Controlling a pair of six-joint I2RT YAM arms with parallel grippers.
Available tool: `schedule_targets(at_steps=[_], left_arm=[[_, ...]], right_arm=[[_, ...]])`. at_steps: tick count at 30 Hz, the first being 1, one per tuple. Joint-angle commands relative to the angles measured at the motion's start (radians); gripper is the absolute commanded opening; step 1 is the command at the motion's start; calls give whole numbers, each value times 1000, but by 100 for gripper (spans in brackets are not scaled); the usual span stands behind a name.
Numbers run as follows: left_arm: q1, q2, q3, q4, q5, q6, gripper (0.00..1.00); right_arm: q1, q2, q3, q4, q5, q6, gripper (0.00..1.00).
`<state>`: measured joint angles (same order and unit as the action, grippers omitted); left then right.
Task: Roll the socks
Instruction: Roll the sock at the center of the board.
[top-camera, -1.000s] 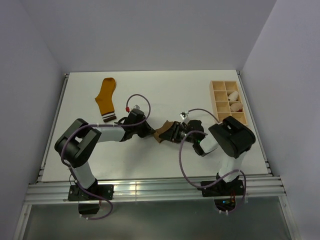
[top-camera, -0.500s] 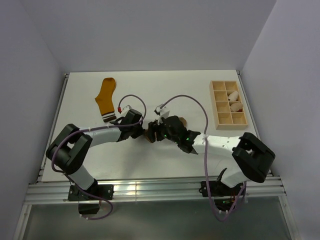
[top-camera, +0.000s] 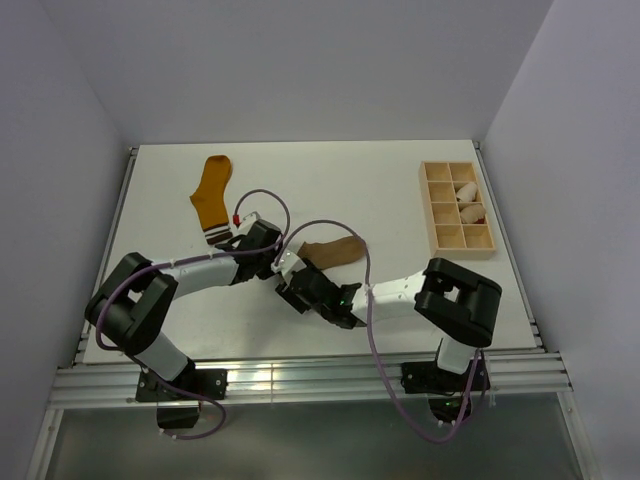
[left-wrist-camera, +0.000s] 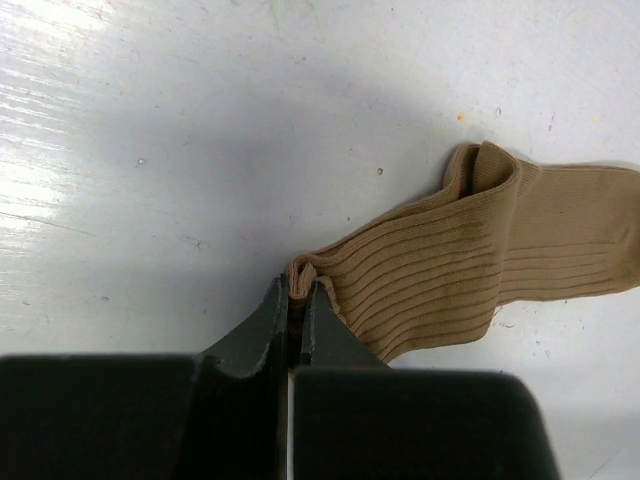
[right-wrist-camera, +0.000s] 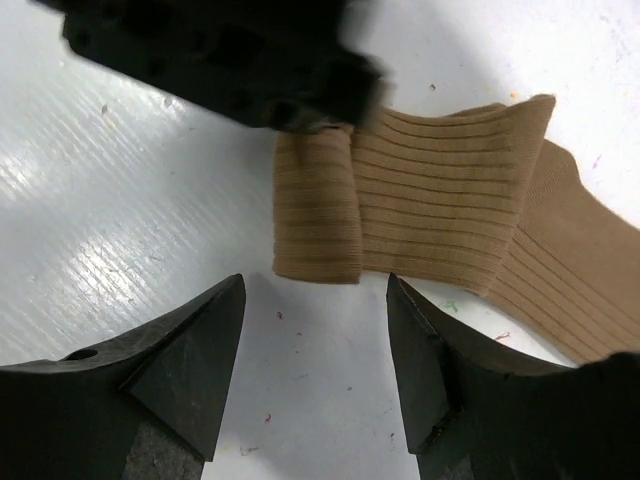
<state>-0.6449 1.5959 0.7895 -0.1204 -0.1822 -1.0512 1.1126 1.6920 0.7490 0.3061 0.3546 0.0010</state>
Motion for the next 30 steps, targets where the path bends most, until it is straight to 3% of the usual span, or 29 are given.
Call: schedule_targets(at_steps=[1, 14, 20, 24, 29, 30], left_arm=[[1, -14, 8, -64, -17, 45, 0], [1, 3, 25, -67, 16, 57, 0], [1, 7, 24, -61, 24, 53, 0], [1, -1, 8, -41, 43, 30, 1], [4, -28, -22, -12, 43, -9, 14], [2, -31, -26, -9, 43, -13, 22]], right_arm=[[46, 27, 53, 79, 127, -93, 66], [73, 143, 110, 102, 132, -119, 63], [73, 179, 113, 91, 132, -85, 44], [73, 179, 98, 74, 110, -23, 19], [59, 144, 69, 51, 48, 88, 3], [46, 127, 53, 51, 25, 108, 0]])
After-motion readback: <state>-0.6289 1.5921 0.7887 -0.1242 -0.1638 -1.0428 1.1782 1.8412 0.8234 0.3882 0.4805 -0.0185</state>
